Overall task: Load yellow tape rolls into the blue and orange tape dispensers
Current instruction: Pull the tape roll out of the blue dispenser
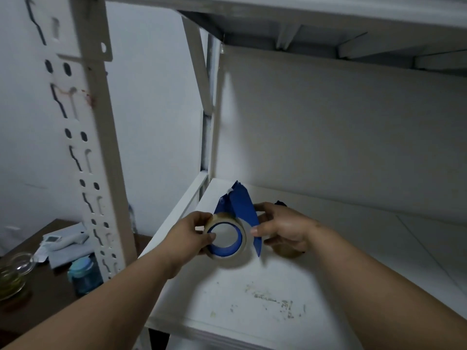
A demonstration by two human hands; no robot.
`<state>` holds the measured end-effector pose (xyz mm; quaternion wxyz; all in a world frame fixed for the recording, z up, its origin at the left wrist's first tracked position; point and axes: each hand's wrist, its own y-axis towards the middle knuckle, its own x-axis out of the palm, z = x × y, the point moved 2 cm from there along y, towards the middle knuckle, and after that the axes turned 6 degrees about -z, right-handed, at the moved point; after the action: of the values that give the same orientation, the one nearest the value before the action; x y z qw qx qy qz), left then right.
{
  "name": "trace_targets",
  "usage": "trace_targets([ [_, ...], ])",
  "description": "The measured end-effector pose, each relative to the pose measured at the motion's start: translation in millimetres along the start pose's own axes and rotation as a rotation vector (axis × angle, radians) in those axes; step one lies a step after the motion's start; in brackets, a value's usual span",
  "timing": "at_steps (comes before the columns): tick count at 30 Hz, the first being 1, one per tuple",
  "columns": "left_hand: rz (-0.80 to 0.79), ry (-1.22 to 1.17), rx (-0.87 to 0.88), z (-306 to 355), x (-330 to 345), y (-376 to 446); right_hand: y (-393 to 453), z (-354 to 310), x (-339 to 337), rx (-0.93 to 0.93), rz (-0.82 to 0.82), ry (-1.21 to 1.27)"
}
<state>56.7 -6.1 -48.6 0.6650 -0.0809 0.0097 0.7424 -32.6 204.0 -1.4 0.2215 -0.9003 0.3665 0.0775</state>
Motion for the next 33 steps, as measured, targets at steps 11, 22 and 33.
trace_targets([
  [11,-0.098,-0.112,-0.054,11,-17,-27,-11,-4,65,-0.085,0.045,0.438],
  [22,0.024,0.206,-0.052,5,-25,-54,-26,6,86,0.021,0.147,0.345],
  [33,-0.049,-0.509,-0.2,17,3,-39,-29,-22,97,-0.473,0.759,-0.692],
])
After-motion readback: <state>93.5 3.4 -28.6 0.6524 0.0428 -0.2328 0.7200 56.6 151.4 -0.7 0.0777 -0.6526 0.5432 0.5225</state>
